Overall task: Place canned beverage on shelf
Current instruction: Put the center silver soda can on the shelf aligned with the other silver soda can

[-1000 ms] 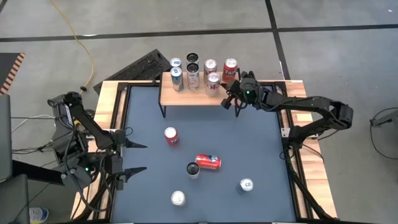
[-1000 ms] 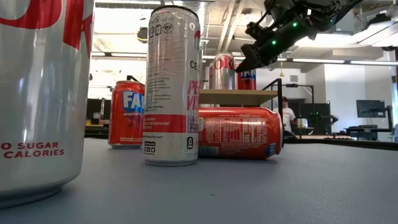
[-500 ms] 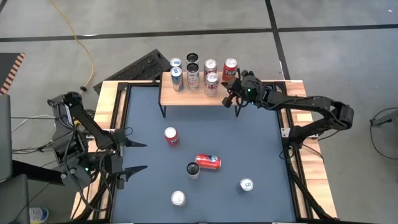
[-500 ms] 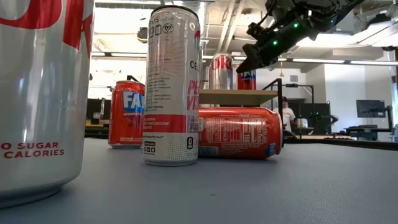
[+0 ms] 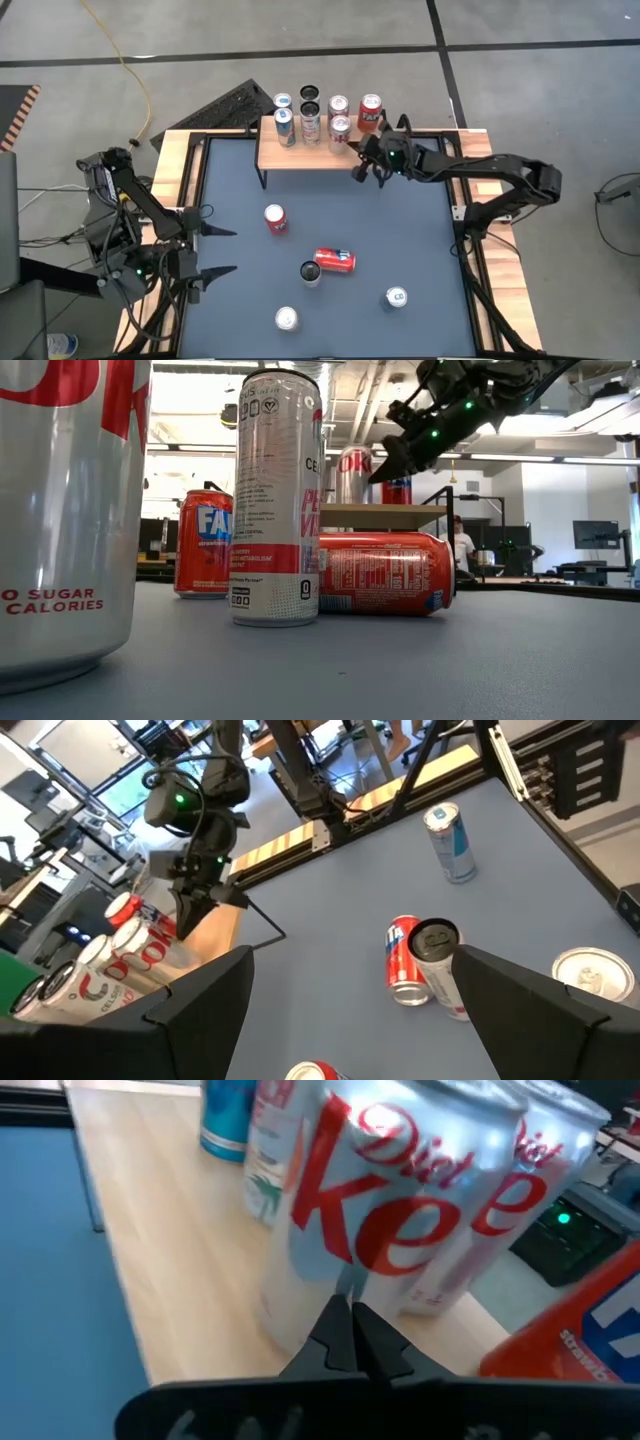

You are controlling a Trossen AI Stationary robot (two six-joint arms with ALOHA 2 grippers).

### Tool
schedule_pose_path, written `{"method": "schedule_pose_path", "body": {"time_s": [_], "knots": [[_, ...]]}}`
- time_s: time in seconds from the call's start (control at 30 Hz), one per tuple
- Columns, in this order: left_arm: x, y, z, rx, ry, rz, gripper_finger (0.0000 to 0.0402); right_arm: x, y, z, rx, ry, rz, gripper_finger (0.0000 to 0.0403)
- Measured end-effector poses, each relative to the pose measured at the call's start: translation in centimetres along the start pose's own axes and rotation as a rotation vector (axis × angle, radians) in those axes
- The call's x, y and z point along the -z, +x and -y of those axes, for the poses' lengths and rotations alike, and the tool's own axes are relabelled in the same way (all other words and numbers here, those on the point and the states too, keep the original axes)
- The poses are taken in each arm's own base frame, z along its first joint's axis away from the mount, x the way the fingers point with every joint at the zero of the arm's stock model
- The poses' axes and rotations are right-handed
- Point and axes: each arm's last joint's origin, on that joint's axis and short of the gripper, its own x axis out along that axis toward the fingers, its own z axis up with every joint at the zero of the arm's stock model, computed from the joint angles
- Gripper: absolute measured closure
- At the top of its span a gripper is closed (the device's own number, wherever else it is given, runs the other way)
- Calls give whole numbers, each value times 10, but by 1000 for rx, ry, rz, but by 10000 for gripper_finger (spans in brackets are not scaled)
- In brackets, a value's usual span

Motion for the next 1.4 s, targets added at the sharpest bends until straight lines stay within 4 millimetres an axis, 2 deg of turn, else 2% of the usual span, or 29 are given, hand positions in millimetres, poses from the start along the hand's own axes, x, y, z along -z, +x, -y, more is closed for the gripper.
{"method": "schedule_pose_path", "body": {"time_s": [0.27,0.53,0.77,1.4], "knots": [[0,0,0,-10,5,1,72,7,11,1,9,-12,-20,403],[0,0,0,-15,-6,1,72,5,9,-1,3,-13,-7,403],[0,0,0,-16,0,1,72,-2,3,-14,-42,-45,33,403],[0,0,-1,-40,7,3,72,-4,7,0,10,-25,71,403]]}}
